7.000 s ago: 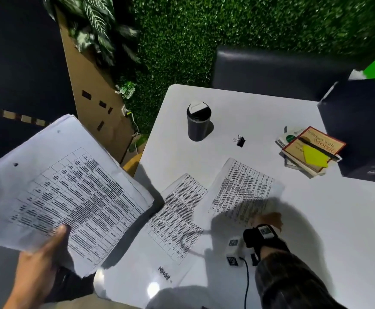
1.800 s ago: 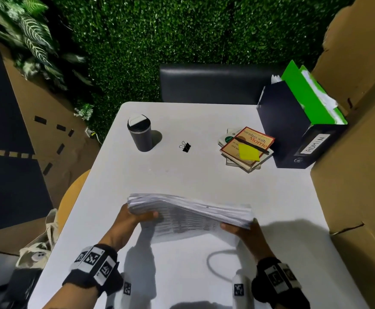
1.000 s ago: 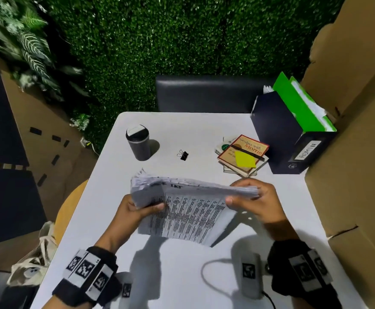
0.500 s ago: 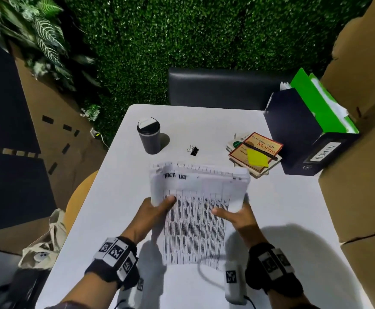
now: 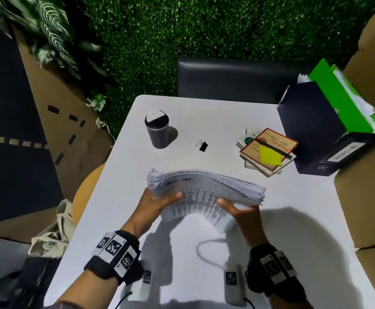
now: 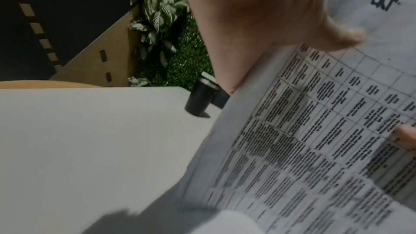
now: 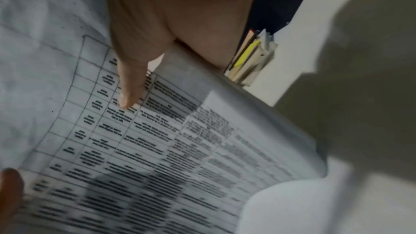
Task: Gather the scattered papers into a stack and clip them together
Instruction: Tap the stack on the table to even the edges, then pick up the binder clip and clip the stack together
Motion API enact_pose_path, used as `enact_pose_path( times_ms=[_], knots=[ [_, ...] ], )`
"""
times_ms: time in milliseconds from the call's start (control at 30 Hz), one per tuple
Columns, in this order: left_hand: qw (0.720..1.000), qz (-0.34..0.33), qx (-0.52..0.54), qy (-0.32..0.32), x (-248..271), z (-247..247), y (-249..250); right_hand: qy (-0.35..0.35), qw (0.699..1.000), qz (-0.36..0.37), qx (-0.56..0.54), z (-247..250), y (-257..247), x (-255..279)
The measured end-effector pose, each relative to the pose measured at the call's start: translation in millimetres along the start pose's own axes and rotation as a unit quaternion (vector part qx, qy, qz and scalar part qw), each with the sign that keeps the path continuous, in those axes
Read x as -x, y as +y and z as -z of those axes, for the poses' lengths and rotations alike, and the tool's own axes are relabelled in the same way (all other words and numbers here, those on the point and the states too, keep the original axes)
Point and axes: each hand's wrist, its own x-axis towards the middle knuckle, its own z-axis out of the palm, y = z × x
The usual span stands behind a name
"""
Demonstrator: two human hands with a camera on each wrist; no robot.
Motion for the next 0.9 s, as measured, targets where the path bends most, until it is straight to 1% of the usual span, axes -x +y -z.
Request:
enact_pose_path(
  times_ms=[33, 100, 167, 200, 267, 300, 333, 433, 533, 600, 667, 700, 733, 767, 800, 833, 867, 900],
  knots=[
    [1.0, 0.017, -0.006, -0.012, -1, 3, -8, -0.002, 1.0, 0.002, 0.021, -3, 3, 0],
    [0.998, 0.059, -0.014, -0.029, -3, 8, -24, -0.022, 0.999, -0.025, 0.031, -8, 10, 0],
    [0.996, 0.087, -0.013, -0.017, -6, 13, -38, -0.021, 0.998, -0.02, 0.049, -8, 10, -3],
    [0.996, 0.088, -0.022, -0.003, -6, 15, -43, -0.04, 0.998, -0.019, 0.045, -7, 11, -5],
    [0.994, 0.083, -0.07, 0.014, -10, 18, -48, -0.045, 0.998, -0.024, 0.027, -4, 16, -10],
    [0.992, 0.079, -0.093, 0.023, -12, 19, -48, -0.065, 0.997, -0.03, 0.028, -2, 16, -12],
    [0.992, 0.074, -0.096, 0.035, -15, 20, -50, -0.093, 0.994, -0.039, 0.034, 1, 19, -13],
    [0.994, 0.071, -0.054, 0.063, -23, 22, -60, -0.164, 0.979, -0.098, 0.065, 1, 20, -12],
    [0.992, 0.103, -0.015, 0.077, -29, 23, -69, -0.187, 0.963, -0.188, 0.051, -4, 38, -6],
    [0.988, 0.124, -0.029, 0.083, -34, 26, -75, -0.195, 0.95, -0.227, 0.091, -8, 57, -8],
    [0.985, 0.144, -0.05, 0.082, -42, 32, -85, -0.224, 0.925, -0.234, 0.201, -8, 66, -17],
    [0.982, 0.155, -0.059, 0.088, -47, 36, -91, -0.225, 0.914, -0.229, 0.249, -7, 67, -26],
    [0.979, 0.164, -0.072, 0.099, -51, 40, -97, -0.203, 0.911, -0.222, 0.282, -4, 63, -38],
    [0.976, 0.172, -0.081, 0.108, -55, 43, -101, -0.158, 0.916, -0.21, 0.305, -1, 59, -53],
    [0.974, 0.175, -0.085, 0.114, -58, 44, -105, -0.109, 0.917, -0.182, 0.338, 2, 52, -67],
    [0.973, 0.176, -0.094, 0.116, -60, 45, -108, -0.064, 0.91, -0.14, 0.385, 4, 44, -85],
    [0.972, 0.174, -0.109, 0.114, -62, 45, -108, -0.033, 0.892, -0.091, 0.442, 4, 37, -105],
    [0.971, 0.172, -0.124, 0.113, -64, 46, -110, -0.018, 0.873, -0.031, 0.487, 1, 28, -126]
  ],
)
